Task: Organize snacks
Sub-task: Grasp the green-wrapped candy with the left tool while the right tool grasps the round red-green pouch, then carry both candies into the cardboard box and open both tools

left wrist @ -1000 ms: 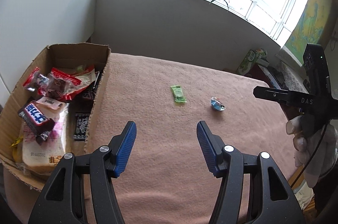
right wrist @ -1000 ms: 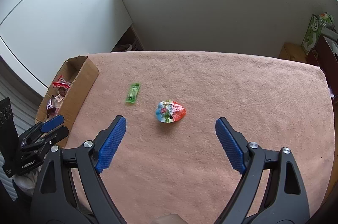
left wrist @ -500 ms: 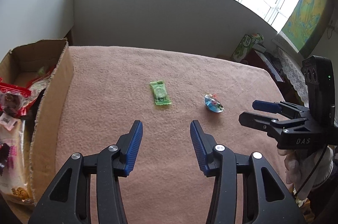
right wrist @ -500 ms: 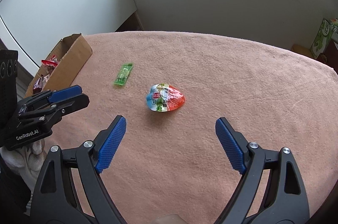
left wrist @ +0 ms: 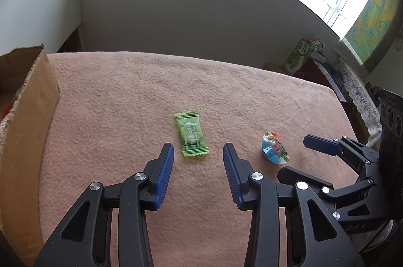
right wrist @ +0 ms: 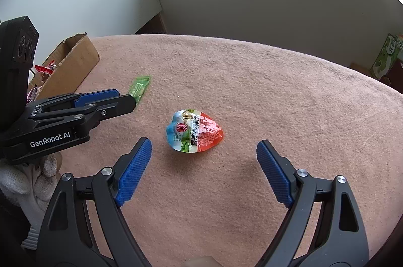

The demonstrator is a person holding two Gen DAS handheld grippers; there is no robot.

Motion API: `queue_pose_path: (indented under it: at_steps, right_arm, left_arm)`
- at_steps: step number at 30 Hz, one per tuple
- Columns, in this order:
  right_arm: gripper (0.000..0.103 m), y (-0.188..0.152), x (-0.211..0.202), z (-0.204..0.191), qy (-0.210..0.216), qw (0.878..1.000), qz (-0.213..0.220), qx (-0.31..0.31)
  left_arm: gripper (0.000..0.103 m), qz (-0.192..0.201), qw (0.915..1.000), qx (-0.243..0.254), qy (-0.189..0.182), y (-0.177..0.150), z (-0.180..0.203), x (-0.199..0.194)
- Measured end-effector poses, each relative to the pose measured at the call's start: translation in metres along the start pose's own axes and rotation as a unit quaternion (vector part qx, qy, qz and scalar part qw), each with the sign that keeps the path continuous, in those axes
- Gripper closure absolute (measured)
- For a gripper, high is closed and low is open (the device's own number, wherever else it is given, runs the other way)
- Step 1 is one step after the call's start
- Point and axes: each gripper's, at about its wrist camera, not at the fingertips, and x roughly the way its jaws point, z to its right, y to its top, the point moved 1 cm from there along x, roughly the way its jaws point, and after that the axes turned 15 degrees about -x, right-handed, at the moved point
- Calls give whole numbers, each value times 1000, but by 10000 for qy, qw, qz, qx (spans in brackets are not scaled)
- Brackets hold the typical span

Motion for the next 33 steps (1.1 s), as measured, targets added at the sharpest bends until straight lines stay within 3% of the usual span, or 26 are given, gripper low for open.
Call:
queue_pose_path:
  at_steps: [10,13,17,20,33]
  right_arm:
    - [20,9,19,-6,-107,9999,-11,-70]
    - [28,13,25,-11,-169,9998,7,-108]
    - [41,13,27,-14,-281,9995,80,-96]
    - [52,9,24,-13,-396,9991,123,-112]
    - [60,-1,14,-1,-317,9990,295,131]
  left_arm:
    - [64,60,9998,17,177,6,3,11]
    - [64,90,9996,130,237,4,9,14]
    - [78,153,9993,119,307,7,12,21]
    - [82,181,9993,146,308,6,12,21]
    - [84,245,9989,256,322,0,13,18]
